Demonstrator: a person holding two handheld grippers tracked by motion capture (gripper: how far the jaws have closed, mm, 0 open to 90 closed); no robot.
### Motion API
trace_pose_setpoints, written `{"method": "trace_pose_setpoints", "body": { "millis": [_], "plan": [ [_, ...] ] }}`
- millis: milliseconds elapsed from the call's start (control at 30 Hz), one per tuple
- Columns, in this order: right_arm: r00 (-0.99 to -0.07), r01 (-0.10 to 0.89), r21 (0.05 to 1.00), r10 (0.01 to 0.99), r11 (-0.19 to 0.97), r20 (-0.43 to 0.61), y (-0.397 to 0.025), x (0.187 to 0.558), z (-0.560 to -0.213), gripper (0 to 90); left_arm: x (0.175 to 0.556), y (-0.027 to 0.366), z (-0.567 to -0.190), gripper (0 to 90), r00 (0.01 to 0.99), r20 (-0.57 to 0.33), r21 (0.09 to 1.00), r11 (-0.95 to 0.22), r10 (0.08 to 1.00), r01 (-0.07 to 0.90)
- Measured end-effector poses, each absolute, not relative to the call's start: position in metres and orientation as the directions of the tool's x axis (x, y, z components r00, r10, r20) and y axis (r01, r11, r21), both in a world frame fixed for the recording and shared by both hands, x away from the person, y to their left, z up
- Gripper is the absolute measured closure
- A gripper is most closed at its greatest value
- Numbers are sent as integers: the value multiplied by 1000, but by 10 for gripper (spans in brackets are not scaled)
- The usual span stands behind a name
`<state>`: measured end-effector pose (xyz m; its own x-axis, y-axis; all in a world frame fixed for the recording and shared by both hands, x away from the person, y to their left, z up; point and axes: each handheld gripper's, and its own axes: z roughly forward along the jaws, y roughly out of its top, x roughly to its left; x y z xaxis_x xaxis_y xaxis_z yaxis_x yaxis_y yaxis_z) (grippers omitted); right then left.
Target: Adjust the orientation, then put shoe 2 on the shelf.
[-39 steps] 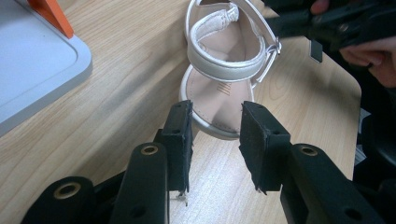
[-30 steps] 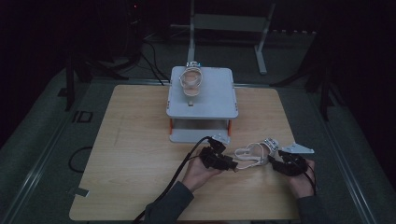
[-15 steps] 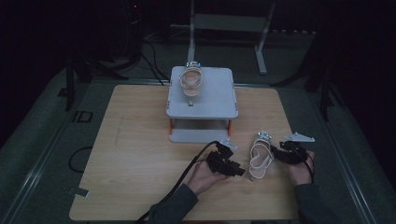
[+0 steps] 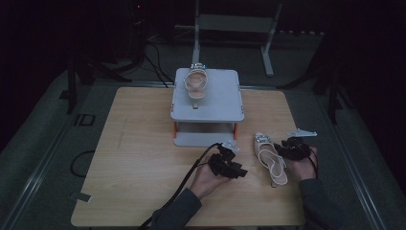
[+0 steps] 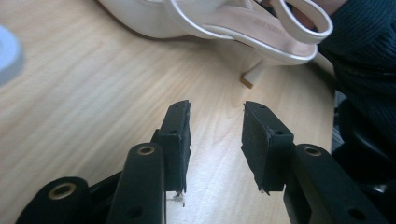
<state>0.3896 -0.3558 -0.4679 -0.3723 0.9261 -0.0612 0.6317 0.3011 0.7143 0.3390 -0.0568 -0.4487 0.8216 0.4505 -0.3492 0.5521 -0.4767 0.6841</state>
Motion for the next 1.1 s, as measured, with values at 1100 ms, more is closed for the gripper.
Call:
{"method": "trace_pose_setpoints", "body": {
  "millis": [1100],
  "plan": [
    [-302, 617, 751, 952, 235, -51, -336, 336, -420, 496, 331, 36, -491, 562, 669, -91, 763, -380, 738, 523]
  ]
}}
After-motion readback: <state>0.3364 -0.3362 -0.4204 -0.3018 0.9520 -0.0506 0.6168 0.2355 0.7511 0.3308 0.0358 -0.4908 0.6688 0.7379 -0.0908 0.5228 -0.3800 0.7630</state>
